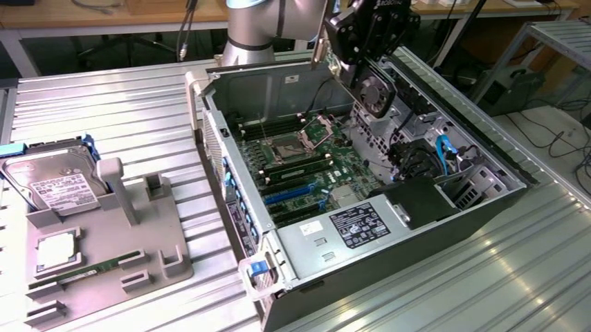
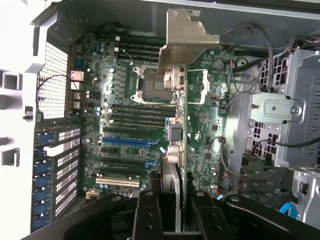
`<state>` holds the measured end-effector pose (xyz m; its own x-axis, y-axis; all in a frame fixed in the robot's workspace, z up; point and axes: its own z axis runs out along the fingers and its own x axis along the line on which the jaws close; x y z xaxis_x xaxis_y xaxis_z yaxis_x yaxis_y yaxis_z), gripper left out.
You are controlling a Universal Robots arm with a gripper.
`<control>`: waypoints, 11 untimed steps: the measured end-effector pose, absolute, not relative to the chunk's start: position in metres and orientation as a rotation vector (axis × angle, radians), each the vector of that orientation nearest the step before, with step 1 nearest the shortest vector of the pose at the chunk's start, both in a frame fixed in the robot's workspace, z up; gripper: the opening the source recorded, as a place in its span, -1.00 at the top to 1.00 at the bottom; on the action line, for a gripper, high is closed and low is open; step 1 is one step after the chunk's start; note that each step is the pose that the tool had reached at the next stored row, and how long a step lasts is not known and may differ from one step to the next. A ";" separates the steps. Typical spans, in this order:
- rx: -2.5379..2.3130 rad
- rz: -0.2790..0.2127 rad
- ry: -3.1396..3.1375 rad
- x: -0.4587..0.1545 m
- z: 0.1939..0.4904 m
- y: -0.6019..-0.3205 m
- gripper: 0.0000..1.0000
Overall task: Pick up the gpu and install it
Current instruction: 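Insert the gpu into the slot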
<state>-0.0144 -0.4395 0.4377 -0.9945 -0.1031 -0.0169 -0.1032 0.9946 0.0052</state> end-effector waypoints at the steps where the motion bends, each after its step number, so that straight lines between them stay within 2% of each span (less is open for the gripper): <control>1: -0.178 0.010 3.120 -0.014 0.438 -0.440 0.44; 11: -0.350 0.011 3.106 -0.015 0.438 -0.440 0.44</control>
<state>-0.0151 -0.4396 0.4377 -0.9748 -0.2223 -0.0169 -0.2224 0.9749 0.0052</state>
